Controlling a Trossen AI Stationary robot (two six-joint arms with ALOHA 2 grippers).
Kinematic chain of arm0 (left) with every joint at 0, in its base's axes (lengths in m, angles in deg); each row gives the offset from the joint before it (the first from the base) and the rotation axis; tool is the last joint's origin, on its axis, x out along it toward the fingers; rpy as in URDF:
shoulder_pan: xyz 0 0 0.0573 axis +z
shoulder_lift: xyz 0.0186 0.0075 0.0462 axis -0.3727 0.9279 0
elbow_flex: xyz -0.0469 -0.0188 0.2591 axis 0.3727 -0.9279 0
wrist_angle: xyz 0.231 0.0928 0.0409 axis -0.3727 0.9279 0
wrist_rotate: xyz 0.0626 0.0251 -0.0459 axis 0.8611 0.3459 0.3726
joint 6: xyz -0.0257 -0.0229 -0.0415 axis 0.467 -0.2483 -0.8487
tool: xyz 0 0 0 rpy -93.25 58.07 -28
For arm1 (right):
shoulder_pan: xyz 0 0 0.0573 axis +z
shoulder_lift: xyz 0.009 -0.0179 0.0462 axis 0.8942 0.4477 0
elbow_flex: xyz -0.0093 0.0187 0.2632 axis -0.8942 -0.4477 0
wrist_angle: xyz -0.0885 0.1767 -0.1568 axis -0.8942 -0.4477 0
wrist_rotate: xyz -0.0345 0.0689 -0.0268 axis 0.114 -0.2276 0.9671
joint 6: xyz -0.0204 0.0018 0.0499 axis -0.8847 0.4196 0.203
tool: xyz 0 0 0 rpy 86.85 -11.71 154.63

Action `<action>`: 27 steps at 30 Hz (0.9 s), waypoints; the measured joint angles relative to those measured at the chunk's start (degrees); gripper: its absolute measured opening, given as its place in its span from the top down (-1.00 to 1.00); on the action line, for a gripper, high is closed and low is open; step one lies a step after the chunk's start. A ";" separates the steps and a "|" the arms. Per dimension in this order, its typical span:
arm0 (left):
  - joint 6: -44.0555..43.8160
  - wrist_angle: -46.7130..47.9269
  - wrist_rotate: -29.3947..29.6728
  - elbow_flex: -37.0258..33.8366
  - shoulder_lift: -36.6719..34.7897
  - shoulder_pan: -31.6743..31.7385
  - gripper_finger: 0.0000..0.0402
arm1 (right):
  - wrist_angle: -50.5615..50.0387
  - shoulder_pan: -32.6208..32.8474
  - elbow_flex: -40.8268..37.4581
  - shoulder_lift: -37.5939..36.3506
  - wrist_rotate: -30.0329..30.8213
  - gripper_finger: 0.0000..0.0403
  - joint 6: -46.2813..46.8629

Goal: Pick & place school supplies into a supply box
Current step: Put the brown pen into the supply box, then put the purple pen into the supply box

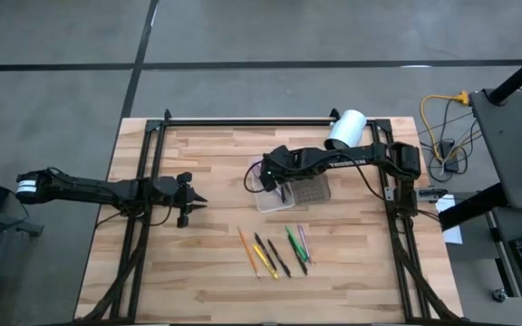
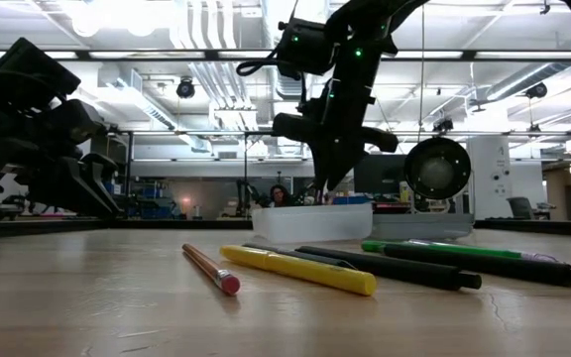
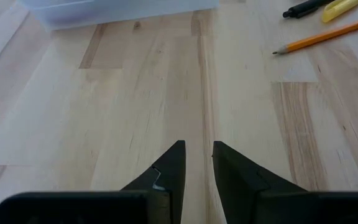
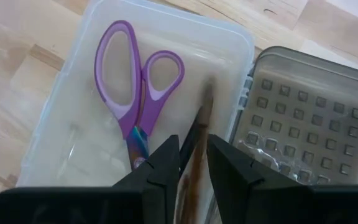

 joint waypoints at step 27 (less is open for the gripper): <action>0.00 0.02 -0.01 0.00 0.00 0.00 0.67 | 0.14 4.11 4.15 0.00 -15.18 0.65 -2.48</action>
